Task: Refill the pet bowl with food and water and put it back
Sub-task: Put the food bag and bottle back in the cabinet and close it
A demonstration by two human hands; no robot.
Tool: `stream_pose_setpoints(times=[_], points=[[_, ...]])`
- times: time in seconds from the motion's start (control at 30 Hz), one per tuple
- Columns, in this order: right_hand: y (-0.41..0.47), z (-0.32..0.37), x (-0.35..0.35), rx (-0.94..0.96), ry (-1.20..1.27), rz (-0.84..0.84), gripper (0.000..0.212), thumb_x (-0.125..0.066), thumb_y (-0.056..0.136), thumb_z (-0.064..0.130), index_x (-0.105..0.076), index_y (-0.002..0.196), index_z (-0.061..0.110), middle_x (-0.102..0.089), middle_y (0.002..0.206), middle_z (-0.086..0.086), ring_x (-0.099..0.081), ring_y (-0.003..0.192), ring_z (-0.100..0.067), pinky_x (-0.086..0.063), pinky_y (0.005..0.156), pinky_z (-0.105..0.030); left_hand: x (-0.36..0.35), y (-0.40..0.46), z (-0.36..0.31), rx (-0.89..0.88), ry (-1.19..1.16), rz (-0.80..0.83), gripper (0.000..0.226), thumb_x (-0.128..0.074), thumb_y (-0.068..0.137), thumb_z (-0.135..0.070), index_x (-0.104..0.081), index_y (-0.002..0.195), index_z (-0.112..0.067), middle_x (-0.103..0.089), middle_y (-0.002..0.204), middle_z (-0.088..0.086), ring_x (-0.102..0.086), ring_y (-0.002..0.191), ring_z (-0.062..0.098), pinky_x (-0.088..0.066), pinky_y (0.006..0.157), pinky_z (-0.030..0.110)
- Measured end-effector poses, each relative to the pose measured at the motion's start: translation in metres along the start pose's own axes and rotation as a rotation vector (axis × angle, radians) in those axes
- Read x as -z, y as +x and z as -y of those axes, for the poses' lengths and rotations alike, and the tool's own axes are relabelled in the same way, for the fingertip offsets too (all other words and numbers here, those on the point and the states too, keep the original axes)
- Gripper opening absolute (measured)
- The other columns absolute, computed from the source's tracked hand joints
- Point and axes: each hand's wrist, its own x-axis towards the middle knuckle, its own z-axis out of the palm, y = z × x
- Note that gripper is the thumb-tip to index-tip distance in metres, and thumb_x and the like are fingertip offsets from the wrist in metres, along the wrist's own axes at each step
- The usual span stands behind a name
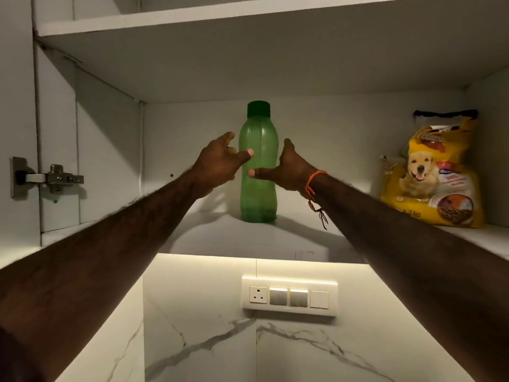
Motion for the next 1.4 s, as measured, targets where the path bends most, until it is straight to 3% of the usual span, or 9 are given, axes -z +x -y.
stream_pose_setpoints(times=[0.13, 0.3, 0.67, 0.77, 0.9, 1.03, 1.17, 1.27, 1.4], points=[[-0.037, 0.009, 0.015, 0.000, -0.063, -0.105, 0.134, -0.089, 0.072, 0.044, 0.004, 0.162, 0.009, -0.022, 0.166, -0.017, -0.032, 0.149, -0.032, -0.039, 0.116, -0.040, -0.007, -0.026, -0.013, -0.057, 0.170, -0.134, 0.092, -0.070, 0.082, -0.058, -0.030, 0.153, -0.016, -0.049, 0.145, 0.008, -0.053, 0.127, 0.022, -0.047, 0.101, 0.037], [-0.105, 0.022, 0.037, 0.026, -0.093, -0.260, 0.116, -0.089, 0.073, 0.044, -0.018, 0.160, 0.014, -0.035, 0.160, -0.012, -0.038, 0.144, -0.027, -0.041, 0.114, -0.041, -0.024, -0.067, -0.038, -0.360, 0.368, -0.186, 0.081, -0.069, 0.086, -0.051, -0.036, 0.149, -0.014, -0.048, 0.147, 0.007, -0.049, 0.131, 0.023, -0.044, 0.105, 0.038], [-0.252, 0.022, 0.095, 0.052, -0.500, -0.666, 0.087, -0.076, 0.082, 0.053, -0.036, 0.153, 0.022, -0.048, 0.152, 0.000, -0.048, 0.136, -0.019, -0.048, 0.107, -0.044, -0.100, -0.130, -0.122, -0.733, 0.127, -0.005, 0.059, -0.068, 0.088, -0.049, -0.053, 0.139, -0.025, -0.053, 0.142, -0.006, -0.049, 0.128, 0.011, -0.047, 0.103, 0.044], [-0.291, 0.020, 0.116, 0.009, -0.666, -0.748, 0.083, -0.074, 0.083, 0.050, -0.037, 0.152, 0.023, -0.049, 0.149, 0.001, -0.048, 0.134, -0.019, -0.042, 0.110, -0.037, -0.129, -0.141, -0.143, -0.776, 0.031, 0.038, 0.061, -0.066, 0.087, -0.053, -0.053, 0.140, -0.026, -0.053, 0.142, -0.006, -0.050, 0.126, 0.011, -0.048, 0.102, 0.044], [-0.338, 0.026, 0.143, -0.086, -0.908, -0.845, 0.087, -0.067, 0.086, 0.057, -0.029, 0.156, 0.022, -0.044, 0.153, -0.001, -0.046, 0.135, -0.022, -0.045, 0.106, -0.045, -0.163, -0.164, -0.175, -0.829, -0.077, 0.086, 0.064, -0.063, 0.087, -0.056, -0.050, 0.142, -0.026, -0.052, 0.143, -0.004, -0.051, 0.127, 0.016, -0.047, 0.102, 0.044], [-0.385, 0.041, 0.175, -0.134, -1.091, -0.940, 0.086, -0.064, 0.088, 0.058, -0.027, 0.157, 0.022, -0.041, 0.155, 0.000, -0.043, 0.137, -0.021, -0.040, 0.106, -0.041, -0.193, -0.193, -0.215, -0.893, -0.120, 0.145, 0.072, -0.054, 0.085, -0.064, -0.043, 0.147, -0.028, -0.046, 0.150, -0.003, -0.043, 0.136, 0.017, -0.032, 0.105, 0.027], [-0.431, 0.060, 0.212, -0.183, -1.293, -1.070, 0.083, -0.060, 0.087, 0.060, -0.033, 0.155, 0.021, -0.044, 0.152, -0.001, -0.042, 0.136, -0.024, -0.037, 0.107, -0.044, -0.222, -0.217, -0.260, -0.944, -0.208, 0.202, 0.079, -0.052, 0.084, -0.068, -0.036, 0.151, -0.029, -0.038, 0.156, -0.002, -0.036, 0.142, 0.018, -0.031, 0.109, 0.032], [-0.464, 0.073, 0.242, -0.270, -1.441, -1.132, 0.086, -0.058, 0.085, 0.063, -0.032, 0.156, 0.021, -0.036, 0.158, -0.005, -0.031, 0.146, -0.030, -0.031, 0.114, -0.056, -0.247, -0.235, -0.294, -0.975, -0.250, 0.248, 0.086, -0.048, 0.081, -0.077, -0.027, 0.153, -0.036, -0.032, 0.159, -0.004, -0.030, 0.145, 0.017, -0.029, 0.114, 0.035], [-0.507, 0.080, 0.279, -0.436, -1.627, -1.162, 0.093, -0.053, 0.086, 0.068, -0.022, 0.160, 0.021, -0.008, 0.170, -0.012, 0.004, 0.156, -0.038, -0.008, 0.121, -0.066, -0.273, -0.266, -0.341, -0.940, -0.268, 0.331, 0.100, -0.047, 0.071, -0.088, -0.017, 0.154, -0.042, -0.026, 0.162, 0.002, -0.026, 0.148, 0.022, -0.029, 0.116, 0.041]])
